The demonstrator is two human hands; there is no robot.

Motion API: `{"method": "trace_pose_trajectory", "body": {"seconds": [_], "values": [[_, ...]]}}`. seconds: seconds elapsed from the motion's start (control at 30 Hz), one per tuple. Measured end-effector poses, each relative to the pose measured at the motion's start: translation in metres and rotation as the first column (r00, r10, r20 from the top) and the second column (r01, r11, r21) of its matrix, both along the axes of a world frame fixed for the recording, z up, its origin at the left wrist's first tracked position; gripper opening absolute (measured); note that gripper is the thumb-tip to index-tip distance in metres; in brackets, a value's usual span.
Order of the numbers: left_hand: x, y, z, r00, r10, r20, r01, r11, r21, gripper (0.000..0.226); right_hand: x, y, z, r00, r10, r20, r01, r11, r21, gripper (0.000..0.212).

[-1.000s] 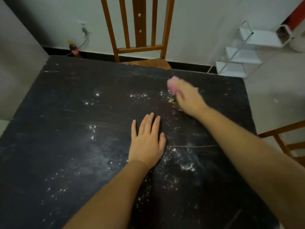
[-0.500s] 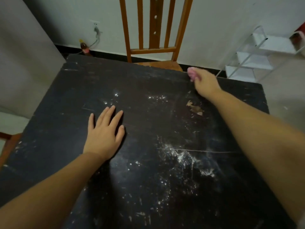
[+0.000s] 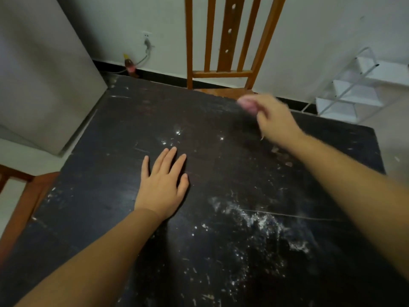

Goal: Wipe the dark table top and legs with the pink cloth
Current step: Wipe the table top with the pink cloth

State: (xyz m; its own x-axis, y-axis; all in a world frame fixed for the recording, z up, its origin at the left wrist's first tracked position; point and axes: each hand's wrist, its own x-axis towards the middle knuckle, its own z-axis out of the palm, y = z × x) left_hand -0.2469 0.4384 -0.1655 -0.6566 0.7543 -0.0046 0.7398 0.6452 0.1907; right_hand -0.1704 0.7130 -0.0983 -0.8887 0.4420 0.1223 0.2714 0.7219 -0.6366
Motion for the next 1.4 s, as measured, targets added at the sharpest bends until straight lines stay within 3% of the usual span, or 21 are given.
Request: {"method": "trace_pose_trajectory", "body": {"seconds": [0.07, 0.13, 0.23, 0.33, 0.4, 0.47, 0.53, 0.63, 0.73, 0.77, 0.83, 0.9, 1.03, 1.1, 1.17, 1.23, 1.33, 1.4], "values": [[0.000, 0.000, 0.000, 1.000, -0.001, -0.004, 0.001, 1.000, 0.002, 0.065, -0.031, 0.026, -0.016, 0.991, -0.118, 0.063, 0.112, 0.990, 0.089, 0.038], [0.001, 0.000, -0.001, 1.000, -0.004, -0.003, 0.004, 1.000, 0.015, 0.065, -0.049, 0.009, -0.032, 0.983, -0.126, 0.136, 0.104, 0.982, 0.156, 0.035], [0.000, 0.000, -0.001, 1.000, 0.001, 0.023, -0.002, 0.998, 0.063, 0.064, -0.039, -0.062, -0.038, 0.985, 0.104, 0.137, -0.131, 0.970, 0.207, 0.040], [-0.001, -0.001, 0.000, 0.998, 0.006, 0.061, -0.013, 0.994, 0.109, 0.064, 0.022, -0.126, -0.042, 0.937, 0.324, 0.132, -0.338, 0.936, 0.095, 0.054], [0.000, -0.004, 0.003, 0.996, -0.011, 0.092, -0.002, 0.991, 0.137, 0.066, 0.060, -0.150, -0.042, 0.857, 0.486, 0.174, -0.482, 0.874, -0.066, 0.055], [-0.004, -0.009, 0.008, 0.992, -0.039, 0.119, 0.018, 0.986, 0.168, 0.067, 0.062, -0.142, -0.024, 0.807, 0.561, 0.187, -0.521, 0.824, -0.223, 0.053], [-0.019, -0.019, 0.014, 0.993, -0.041, 0.111, 0.020, 0.983, 0.183, 0.067, 0.028, -0.115, -0.004, 0.874, 0.465, 0.140, -0.425, 0.872, -0.244, 0.050], [-0.058, -0.045, 0.016, 1.000, 0.002, 0.012, -0.003, 0.992, 0.128, 0.065, -0.045, -0.049, 0.007, 0.984, 0.153, 0.088, -0.150, 0.988, -0.041, 0.042], [-0.093, -0.070, 0.010, 1.000, 0.010, -0.029, -0.009, 0.999, 0.035, 0.069, -0.099, -0.020, -0.026, 0.980, -0.156, 0.123, 0.145, 0.985, 0.098, 0.032], [-0.099, -0.075, 0.007, 1.000, 0.014, -0.025, -0.013, 1.000, 0.023, 0.070, -0.109, -0.030, -0.037, 0.972, -0.191, 0.136, 0.167, 0.971, 0.173, 0.029], [-0.105, -0.078, 0.001, 0.999, 0.028, -0.027, -0.027, 0.999, 0.038, 0.069, -0.116, -0.073, -0.049, 0.993, -0.011, 0.114, -0.020, 0.963, 0.268, 0.026], [-0.107, -0.076, -0.001, 0.999, 0.036, -0.002, -0.036, 0.995, 0.089, 0.066, -0.103, -0.127, -0.051, 0.955, 0.291, 0.059, -0.297, 0.927, 0.228, 0.025], [-0.108, -0.078, -0.002, 0.999, 0.033, 0.012, -0.035, 0.991, 0.131, 0.062, -0.022, -0.209, -0.048, 0.807, 0.578, 0.122, -0.574, 0.816, -0.072, 0.042], [-0.107, -0.078, -0.001, 1.000, 0.028, 0.005, -0.029, 0.993, 0.118, 0.060, -0.005, -0.207, -0.034, 0.771, 0.629, 0.104, -0.593, 0.767, -0.244, 0.044], [-0.106, -0.077, 0.000, 1.000, 0.018, 0.002, -0.018, 0.994, 0.109, 0.058, -0.030, -0.179, -0.017, 0.880, 0.475, 0.031, -0.446, 0.846, -0.293, 0.042], [-0.107, -0.077, 0.000, 1.000, 0.015, -0.004, -0.015, 0.995, 0.104, 0.058, -0.080, -0.134, -0.007, 0.981, 0.194, 0.005, -0.191, 0.966, -0.172, 0.043], [-0.108, -0.077, -0.001, 1.000, 0.019, -0.005, -0.019, 0.995, 0.096, 0.061, -0.148, -0.074, -0.010, 0.992, -0.049, 0.114, 0.054, 0.998, -0.040, 0.038], [-0.107, -0.078, -0.001, 1.000, 0.029, 0.009, -0.030, 0.994, 0.105, 0.062, -0.169, -0.078, -0.026, 0.984, -0.094, 0.153, 0.081, 0.993, 0.086, 0.030]]}}
